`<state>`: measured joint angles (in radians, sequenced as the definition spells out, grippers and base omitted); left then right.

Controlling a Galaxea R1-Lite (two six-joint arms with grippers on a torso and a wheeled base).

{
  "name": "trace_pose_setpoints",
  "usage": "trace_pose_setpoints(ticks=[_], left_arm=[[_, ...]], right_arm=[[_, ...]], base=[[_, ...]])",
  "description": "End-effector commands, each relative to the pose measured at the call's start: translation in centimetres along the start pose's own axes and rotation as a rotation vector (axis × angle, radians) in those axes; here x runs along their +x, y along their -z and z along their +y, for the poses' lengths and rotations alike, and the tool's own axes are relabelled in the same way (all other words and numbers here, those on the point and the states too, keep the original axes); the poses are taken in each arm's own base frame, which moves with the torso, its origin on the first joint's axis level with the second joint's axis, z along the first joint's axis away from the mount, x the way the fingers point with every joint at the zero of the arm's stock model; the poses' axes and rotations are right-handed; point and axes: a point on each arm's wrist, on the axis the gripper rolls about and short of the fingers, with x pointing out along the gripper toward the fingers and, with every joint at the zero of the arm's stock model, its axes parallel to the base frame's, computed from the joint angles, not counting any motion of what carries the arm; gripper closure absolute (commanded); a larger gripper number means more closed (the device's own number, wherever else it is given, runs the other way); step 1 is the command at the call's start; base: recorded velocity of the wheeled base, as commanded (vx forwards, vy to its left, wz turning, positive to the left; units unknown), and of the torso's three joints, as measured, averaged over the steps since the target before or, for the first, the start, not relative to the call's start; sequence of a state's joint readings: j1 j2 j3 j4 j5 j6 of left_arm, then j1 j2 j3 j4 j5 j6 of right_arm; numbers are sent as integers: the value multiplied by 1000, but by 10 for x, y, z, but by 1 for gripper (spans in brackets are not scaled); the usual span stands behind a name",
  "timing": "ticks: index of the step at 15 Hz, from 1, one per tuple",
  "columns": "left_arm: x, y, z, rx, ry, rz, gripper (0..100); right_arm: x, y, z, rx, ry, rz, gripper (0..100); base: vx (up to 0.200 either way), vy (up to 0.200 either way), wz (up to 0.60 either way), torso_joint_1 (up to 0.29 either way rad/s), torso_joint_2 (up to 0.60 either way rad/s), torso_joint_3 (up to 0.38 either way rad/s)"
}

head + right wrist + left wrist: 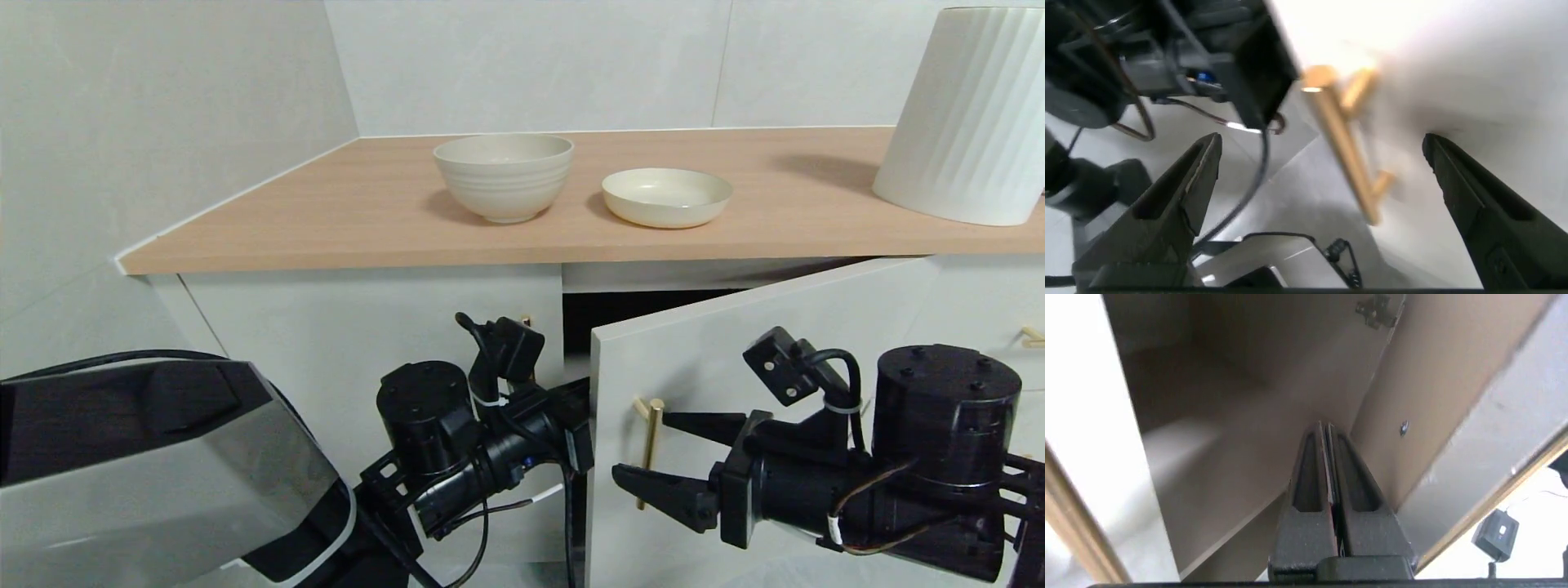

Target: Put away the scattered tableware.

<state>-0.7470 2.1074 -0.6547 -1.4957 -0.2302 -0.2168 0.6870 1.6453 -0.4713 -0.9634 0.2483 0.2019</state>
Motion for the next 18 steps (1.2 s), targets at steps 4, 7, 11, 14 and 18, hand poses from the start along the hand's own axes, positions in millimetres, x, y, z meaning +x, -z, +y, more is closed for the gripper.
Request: trace_pose_setpoints(ticks=[4, 7, 11, 14, 18], left_arm=[[-8, -11, -6, 1, 16, -4, 100], [-16, -13, -8, -5, 13, 21, 100], [-19, -9, -9, -15, 8, 61, 100], [-17, -9, -9, -15, 10, 62, 100], [-16, -8, -9, -19, 9, 78, 100]], right_arm=[[-71, -12, 19, 21, 20, 80, 0], [-93, -10, 25, 28, 9, 100, 0], [-109, -7, 29, 37, -8, 133, 0], [-107, -5, 32, 35, -25, 151, 0], [-108, -5, 32, 34, -27, 151, 0]], base=[[0, 0, 0, 0, 0, 0], [0, 0, 0, 0, 0, 0], [0, 0, 0, 0, 0, 0], [0, 0, 0, 0, 0, 0], [-50, 0, 0, 2, -1, 1]])
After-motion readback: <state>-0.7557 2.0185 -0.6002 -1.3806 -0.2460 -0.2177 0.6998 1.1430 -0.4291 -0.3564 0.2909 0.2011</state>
